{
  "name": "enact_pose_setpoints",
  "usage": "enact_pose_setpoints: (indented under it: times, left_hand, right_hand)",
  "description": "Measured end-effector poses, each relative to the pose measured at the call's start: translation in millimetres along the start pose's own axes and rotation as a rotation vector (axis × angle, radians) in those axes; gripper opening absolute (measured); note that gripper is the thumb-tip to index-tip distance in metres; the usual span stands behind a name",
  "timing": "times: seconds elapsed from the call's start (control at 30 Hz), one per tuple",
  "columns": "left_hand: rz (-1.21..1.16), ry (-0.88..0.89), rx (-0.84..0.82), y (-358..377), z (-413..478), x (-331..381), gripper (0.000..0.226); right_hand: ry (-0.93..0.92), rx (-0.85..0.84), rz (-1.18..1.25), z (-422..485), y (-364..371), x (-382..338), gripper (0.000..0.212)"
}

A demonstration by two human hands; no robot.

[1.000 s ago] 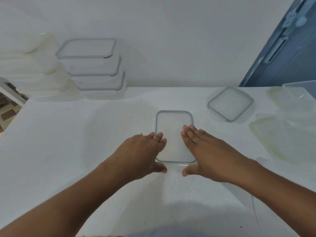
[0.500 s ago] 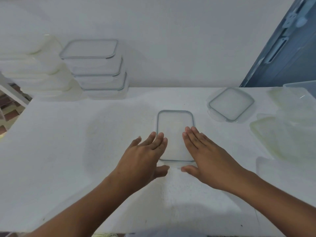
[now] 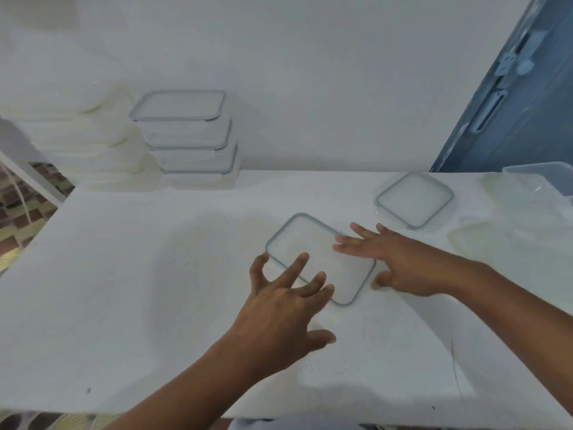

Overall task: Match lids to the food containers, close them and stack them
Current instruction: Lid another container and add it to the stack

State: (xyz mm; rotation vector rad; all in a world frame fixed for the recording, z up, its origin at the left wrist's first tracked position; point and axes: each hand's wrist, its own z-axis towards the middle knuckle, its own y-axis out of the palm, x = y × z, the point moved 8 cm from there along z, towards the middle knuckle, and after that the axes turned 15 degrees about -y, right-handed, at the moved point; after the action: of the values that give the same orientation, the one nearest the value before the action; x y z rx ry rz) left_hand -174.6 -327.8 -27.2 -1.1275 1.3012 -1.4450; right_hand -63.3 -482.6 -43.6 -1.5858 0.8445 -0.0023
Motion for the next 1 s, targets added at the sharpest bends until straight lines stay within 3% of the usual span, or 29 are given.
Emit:
enact_pose_setpoints:
  times: [0.17, 0.33, 0.4, 0.5, 0.57, 0.6, 0.67, 0.73, 1.0]
  left_hand:
    - [-0.061, 0.000, 0.012, 4.8, 16.0, 22.2, 0.066]
    - [-0.124, -0.024, -0.006, 7.9, 24.5, 24.1, 0.064]
    - [-0.178, -0.049, -0.023, 3.6, 25.0, 20.5, 0.067]
    - [-0.308, -0.133, -0.030, -6.6, 27.6, -6.1, 0.075]
    - [-0.309, -0.186, -0.036, -11.8, 31.6, -35.5, 0.084]
    - [-0.284, -0.206, -0.057, -11.9, 32.5, -49.3, 0.087]
    - [-0.258, -0.239, -0.147, -7.3, 31.2, -67.0, 0.087]
    - [-0.277, -0.284, -0.227, -3.7, 27.0, -71.2, 0.082]
    - [-0.095, -0.182, -0.134, 2.3, 31.1, -67.9, 0.077]
  right_hand:
    - [-0.001, -0.015, -0.241, 11.4, -17.9, 5.9, 0.098]
    - [0.008, 0.031, -0.318, 18.4, -16.9, 10.8, 0.108]
    - [0.009, 0.086, -0.186, 17.7, -14.2, 7.5, 0.105]
    - [0.058, 0.346, 0.142, 4.1, -23.8, 0.5, 0.077]
    - [0.067, 0.406, 0.181, -7.3, -24.8, -7.8, 0.061]
    - [0.071, 0.358, 0.175, -10.8, -18.5, -12.6, 0.066]
    - [0.078, 0.167, 0.092, -15.8, 2.8, -20.3, 0.094]
    - [0.079, 0.027, -0.076, -18.2, 20.8, -20.6, 0.102]
    - [0.095, 0.097, -0.156, -17.4, 17.7, -24.9, 0.088]
